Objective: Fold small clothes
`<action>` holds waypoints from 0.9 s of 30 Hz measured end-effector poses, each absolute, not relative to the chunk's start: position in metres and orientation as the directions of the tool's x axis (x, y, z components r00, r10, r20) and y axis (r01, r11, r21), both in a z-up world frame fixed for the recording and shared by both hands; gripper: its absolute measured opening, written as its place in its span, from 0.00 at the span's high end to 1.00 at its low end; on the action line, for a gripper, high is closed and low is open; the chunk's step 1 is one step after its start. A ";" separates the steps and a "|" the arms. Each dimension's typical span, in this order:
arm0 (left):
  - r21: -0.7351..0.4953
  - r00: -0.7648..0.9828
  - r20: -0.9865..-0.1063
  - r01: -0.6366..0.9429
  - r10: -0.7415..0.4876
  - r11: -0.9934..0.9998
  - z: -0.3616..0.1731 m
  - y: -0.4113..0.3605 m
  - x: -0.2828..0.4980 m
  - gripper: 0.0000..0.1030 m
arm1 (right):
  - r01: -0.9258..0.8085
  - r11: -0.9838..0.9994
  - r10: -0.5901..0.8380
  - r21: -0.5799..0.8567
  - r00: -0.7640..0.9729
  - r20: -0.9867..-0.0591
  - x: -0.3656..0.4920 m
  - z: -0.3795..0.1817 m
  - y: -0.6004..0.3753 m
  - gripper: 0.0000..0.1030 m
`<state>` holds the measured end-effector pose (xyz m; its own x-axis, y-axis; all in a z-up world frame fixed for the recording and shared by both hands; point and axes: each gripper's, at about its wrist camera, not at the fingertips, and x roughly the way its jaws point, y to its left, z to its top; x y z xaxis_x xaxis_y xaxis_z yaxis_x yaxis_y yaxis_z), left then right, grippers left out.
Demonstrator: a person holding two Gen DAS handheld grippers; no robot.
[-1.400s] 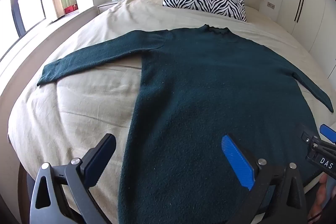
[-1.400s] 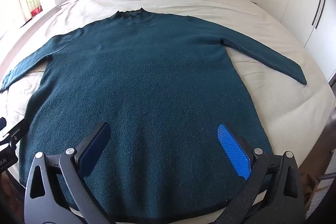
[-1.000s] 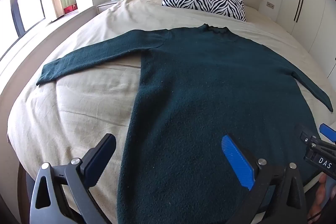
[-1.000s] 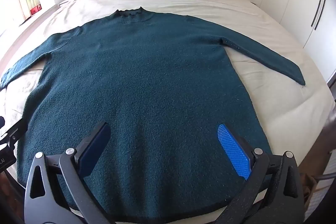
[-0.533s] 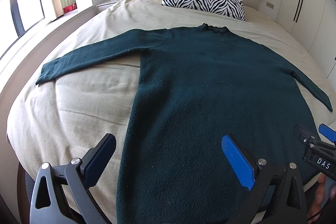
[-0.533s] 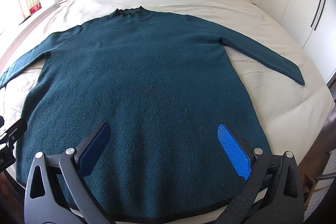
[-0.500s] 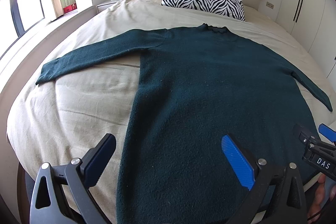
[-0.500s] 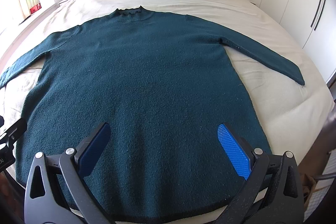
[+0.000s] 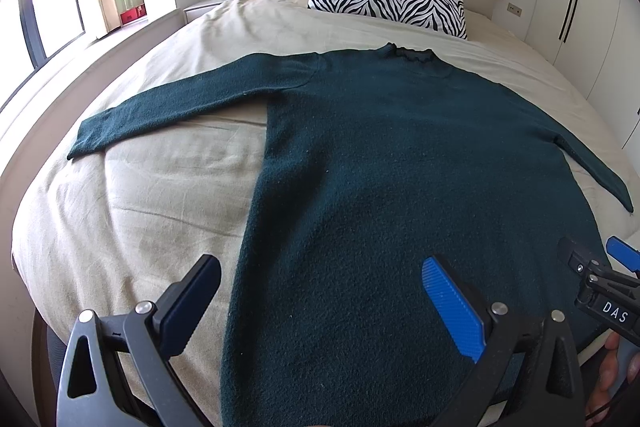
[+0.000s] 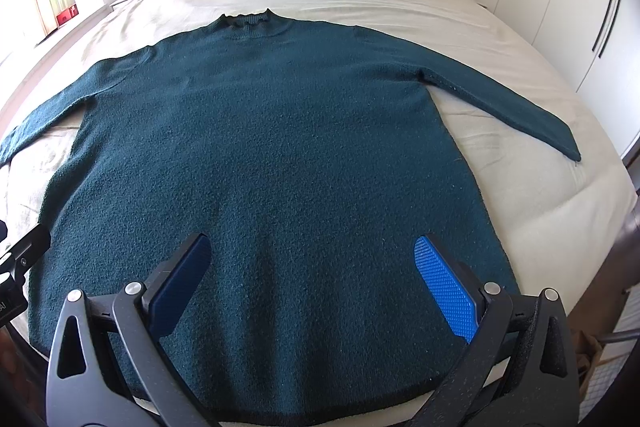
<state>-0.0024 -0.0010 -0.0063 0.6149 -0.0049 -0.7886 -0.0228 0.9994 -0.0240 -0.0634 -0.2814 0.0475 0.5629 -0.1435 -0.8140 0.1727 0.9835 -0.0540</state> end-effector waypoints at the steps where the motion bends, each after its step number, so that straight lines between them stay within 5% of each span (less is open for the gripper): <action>1: -0.024 0.615 -0.788 -0.023 -0.005 0.999 -0.005 -0.003 -0.003 0.00 | 0.173 0.984 -0.143 -0.054 0.563 -0.814 -0.064 0.047 -0.282 0.00; 27: -0.028 0.615 -0.789 -0.020 -0.010 0.999 -0.006 -0.003 -0.001 0.00 | 0.171 0.983 -0.148 -0.061 0.557 -0.818 -0.064 0.042 -0.279 0.00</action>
<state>-0.0010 -0.0035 -0.0060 0.6146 -0.0099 -0.7888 -0.0200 0.9994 -0.0281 -0.0636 -0.2787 0.0422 0.5565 -0.1477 -0.8176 0.1712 0.9833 -0.0611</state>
